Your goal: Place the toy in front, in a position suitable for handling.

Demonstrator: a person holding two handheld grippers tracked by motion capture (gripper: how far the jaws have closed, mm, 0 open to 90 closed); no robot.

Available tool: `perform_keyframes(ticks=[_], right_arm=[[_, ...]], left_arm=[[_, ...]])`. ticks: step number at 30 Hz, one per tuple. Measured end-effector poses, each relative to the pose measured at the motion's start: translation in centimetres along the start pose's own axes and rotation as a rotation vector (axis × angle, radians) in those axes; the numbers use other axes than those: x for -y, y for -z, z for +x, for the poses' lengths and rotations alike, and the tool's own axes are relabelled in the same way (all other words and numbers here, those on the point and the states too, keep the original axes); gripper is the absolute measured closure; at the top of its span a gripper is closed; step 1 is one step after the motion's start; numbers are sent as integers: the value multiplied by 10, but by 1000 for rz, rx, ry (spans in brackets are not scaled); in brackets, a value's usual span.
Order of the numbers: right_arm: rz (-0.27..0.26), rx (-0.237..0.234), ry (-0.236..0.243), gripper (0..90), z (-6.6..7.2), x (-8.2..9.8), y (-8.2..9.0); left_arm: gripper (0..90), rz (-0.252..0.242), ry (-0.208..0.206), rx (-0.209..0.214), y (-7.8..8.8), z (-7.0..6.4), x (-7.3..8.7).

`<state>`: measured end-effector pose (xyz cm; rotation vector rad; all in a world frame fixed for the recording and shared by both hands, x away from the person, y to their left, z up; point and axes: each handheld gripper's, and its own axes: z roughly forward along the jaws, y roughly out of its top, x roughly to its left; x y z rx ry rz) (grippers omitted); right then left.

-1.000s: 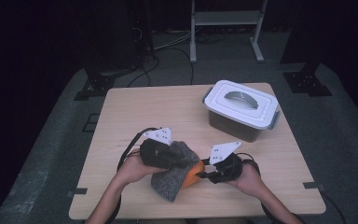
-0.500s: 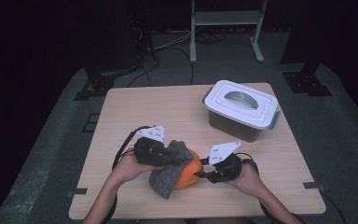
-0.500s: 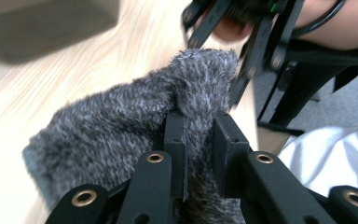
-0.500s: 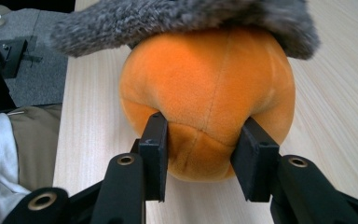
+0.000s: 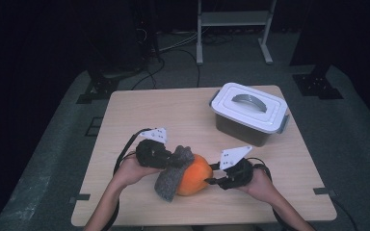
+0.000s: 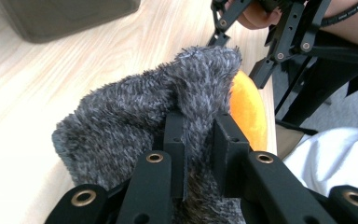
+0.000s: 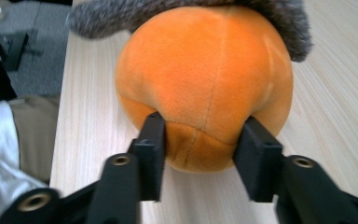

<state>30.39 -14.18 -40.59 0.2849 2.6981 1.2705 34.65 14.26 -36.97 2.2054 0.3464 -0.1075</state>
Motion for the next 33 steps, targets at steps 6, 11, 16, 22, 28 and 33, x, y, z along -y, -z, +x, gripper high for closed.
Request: perform_keyframes(ticks=[6, 11, 16, 22, 28, 33], right_arm=[[25, -61, -113, 242, 2, -10, -9], [12, -59, -203, 302, -8, -3, -13], [6, -23, -116, 452, -3, 1, -10], [22, -19, -41, 501, -4, 1, -5], [19, -34, -40, 496, -7, 5, -1], [38, -56, -87, 312, -8, 0, -6]], left_arm=[[774, 3, 1, 8, -4, -2, 0], [773, 9, -29, 56, -18, -13, -4], [774, 28, -61, 48, -19, -20, -14], [774, 36, -31, -2, -7, -9, -4], [774, 5, 35, 29, -7, 1, 15], [774, 26, 11, 38, -12, -4, 10]])
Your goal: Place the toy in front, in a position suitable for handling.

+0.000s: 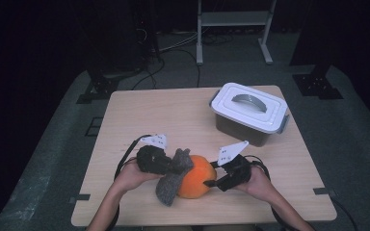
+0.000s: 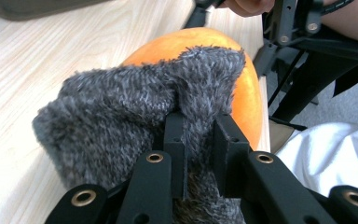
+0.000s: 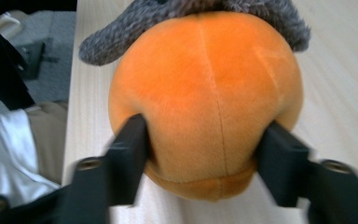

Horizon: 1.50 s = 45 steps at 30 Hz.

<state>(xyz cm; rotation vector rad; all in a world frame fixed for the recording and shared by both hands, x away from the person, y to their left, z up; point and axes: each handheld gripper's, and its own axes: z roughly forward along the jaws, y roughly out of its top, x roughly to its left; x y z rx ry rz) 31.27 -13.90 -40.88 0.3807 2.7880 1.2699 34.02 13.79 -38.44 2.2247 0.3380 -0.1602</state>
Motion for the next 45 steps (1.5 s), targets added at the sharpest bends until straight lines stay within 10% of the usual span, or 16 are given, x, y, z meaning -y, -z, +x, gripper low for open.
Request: perform_keyframes(ticks=[5, 11, 18, 25, 40, 45], right_arm=[[22, 3, -18, 269, -1, 0, -4], [48, 27, 38, 452, -3, 10, 0], [68, -53, -108, 246, -24, 18, 3], [131, 2, -20, 206, -13, 6, 4], [54, -3, -47, 208, -13, 4, 13], [47, 51, -16, 334, -7, 3, 0]], left_arm=[[773, 8, -33, 26, -7, -8, -9], [773, -5, -33, 57, -13, -7, -9], [773, 3, -6, 50, -15, -1, -2], [773, 12, -21, 54, -18, -6, -3], [774, 17, -28, 79, -23, -7, -7], [774, 32, -36, 60, -26, -8, -11]])
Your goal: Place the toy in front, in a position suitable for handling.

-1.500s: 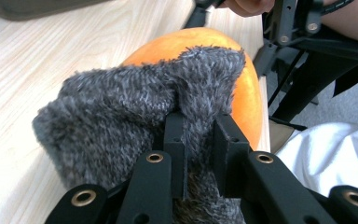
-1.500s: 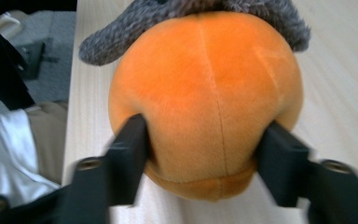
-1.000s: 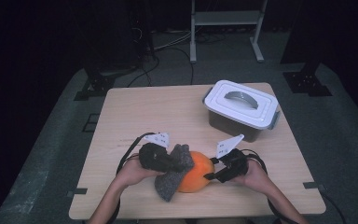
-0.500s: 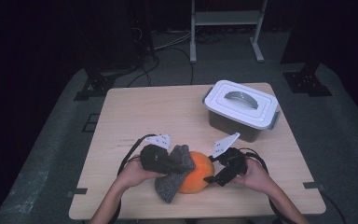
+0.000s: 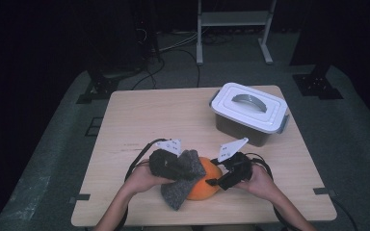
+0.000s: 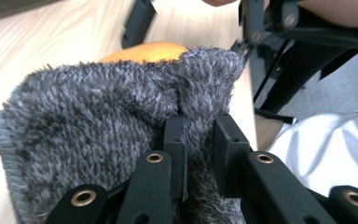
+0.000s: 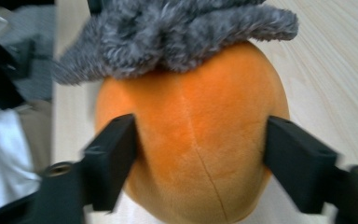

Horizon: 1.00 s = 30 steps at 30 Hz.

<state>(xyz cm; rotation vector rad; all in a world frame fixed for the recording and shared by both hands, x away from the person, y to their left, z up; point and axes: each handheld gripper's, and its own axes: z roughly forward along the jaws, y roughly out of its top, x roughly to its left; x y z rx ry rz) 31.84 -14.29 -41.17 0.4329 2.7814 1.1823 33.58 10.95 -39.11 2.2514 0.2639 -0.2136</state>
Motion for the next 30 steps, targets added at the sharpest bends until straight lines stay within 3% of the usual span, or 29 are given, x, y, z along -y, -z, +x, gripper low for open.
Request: perform_keyframes(ticks=[1, 3, 12, 17, 18, 19, 20, 22, 25, 27, 30], right_arm=[[-8, -3, 7, 416, -1, 4, 2], [-4, -9, 12, 441, -2, 7, 4], [-5, -37, -9, 437, -10, 19, 8], [-3, -18, -7, 430, -8, 15, 6], [-9, -19, -13, 430, -8, 14, 4], [-9, -19, -13, 430, -8, 14, 4], [-8, -20, -18, 432, -9, 15, 4], [-2, -22, -22, 440, -10, 17, 5], [5, -31, -37, 450, -15, 24, 8], [-10, -52, -74, 455, -19, 29, 9], [-10, -59, -81, 457, -23, 31, 10]], left_arm=[[774, -13, 6, -4, 3, 3, 2], [774, -18, 14, -5, 5, 4, 3], [773, -28, 88, -33, 16, 18, 30], [774, -37, 61, -20, 13, 13, 20], [773, -50, 36, 0, 10, 8, 10], [774, -50, 36, 0, 10, 8, 10], [773, -45, 3, 5, 4, 2, 0], [773, -27, -19, 7, -1, -3, -6], [774, -7, -24, -7, -5, -4, -5], [774, -7, -12, -10, -2, -1, 1], [774, -8, 4, -19, 1, 2, 7]])
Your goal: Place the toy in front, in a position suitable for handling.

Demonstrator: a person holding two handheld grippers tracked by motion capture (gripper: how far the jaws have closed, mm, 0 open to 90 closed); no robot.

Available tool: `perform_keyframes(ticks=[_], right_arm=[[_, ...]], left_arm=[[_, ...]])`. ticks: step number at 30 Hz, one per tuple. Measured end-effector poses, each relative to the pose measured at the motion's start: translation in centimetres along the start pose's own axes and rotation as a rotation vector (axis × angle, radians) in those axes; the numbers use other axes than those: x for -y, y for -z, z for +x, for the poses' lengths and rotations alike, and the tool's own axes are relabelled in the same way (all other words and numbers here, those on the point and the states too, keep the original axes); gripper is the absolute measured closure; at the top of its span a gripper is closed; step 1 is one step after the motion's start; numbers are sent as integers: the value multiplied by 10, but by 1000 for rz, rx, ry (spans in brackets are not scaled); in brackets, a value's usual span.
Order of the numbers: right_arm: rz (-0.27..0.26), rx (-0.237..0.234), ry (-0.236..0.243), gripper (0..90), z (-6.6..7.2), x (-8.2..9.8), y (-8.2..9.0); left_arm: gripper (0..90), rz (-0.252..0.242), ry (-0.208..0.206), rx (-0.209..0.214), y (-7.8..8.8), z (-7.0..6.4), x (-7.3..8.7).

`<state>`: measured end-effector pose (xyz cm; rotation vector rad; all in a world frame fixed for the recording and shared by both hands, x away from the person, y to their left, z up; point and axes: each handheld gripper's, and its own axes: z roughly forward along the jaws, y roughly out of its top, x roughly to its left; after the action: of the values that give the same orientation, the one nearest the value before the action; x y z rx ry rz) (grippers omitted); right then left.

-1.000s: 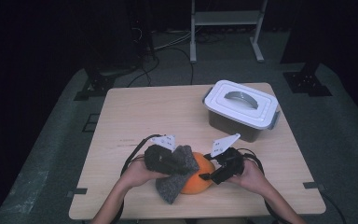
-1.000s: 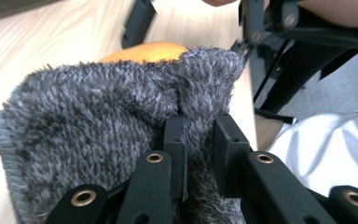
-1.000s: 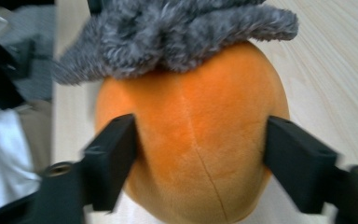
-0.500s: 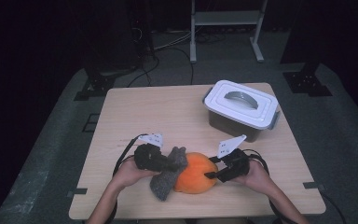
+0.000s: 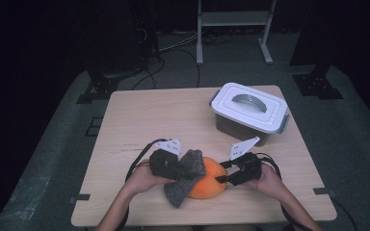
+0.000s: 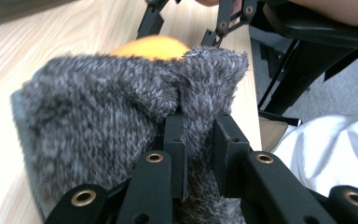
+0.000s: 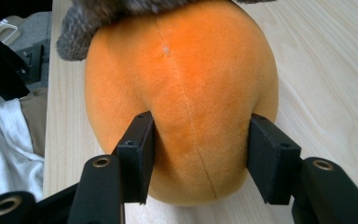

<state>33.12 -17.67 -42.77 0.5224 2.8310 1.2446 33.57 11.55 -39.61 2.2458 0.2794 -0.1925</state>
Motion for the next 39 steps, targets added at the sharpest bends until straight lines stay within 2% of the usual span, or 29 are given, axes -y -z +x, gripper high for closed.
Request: perform_keyframes(ticks=[1, 8, 12, 14, 17, 19, 23, 25, 27, 30, 32, 33, 35, 37, 38, 39], right_arm=[[7, -3, -1, 459, -2, 0, 0], [9, -14, -26, 461, -9, 1, 0], [11, -10, -27, 461, -8, 0, -1], [8, -5, -23, 462, -6, -1, -2], [15, 14, 12, 463, 1, -3, -3], [19, 17, 16, 463, 2, -2, -3], [21, -6, 1, 465, -4, 3, 1], [21, -11, -3, 466, -5, 3, 1], [22, -11, -1, 466, -6, 3, 1], [20, -7, -10, 466, -4, -1, -2], [25, 1, -6, 466, -3, -3, -3], [33, 13, 15, 467, -1, -4, -4], [32, 15, 14, 467, 0, -4, -4], [25, 24, 38, 466, 5, -3, -4], [25, 24, 38, 466, 5, -3, -4], [25, 29, 67, 466, 11, -5, -4]], left_arm=[[774, 0, 20, -12, 4, 2, 7], [773, 8, 46, -34, 11, 4, 21], [772, -19, 46, -9, 9, 2, 15], [772, -21, 27, -3, 6, 0, 7], [772, -26, 6, 13, -1, 0, -7], [772, -25, 8, 16, -2, 0, -8], [773, -17, 26, -2, 1, 6, 0], [772, -8, 62, -27, 8, 12, 14], [772, -2, 79, -38, 10, 14, 21], [773, 5, 93, -49, 9, 16, 24], [774, 3, 90, -48, 8, 16, 23], [775, -7, 86, -45, 8, 15, 20], [776, -16, 83, -40, 8, 15, 18], [775, -43, 71, -24, 7, 13, 8], [775, -43, 71, -24, 7, 13, 8], [774, -58, 60, -20, 6, 12, 0]])
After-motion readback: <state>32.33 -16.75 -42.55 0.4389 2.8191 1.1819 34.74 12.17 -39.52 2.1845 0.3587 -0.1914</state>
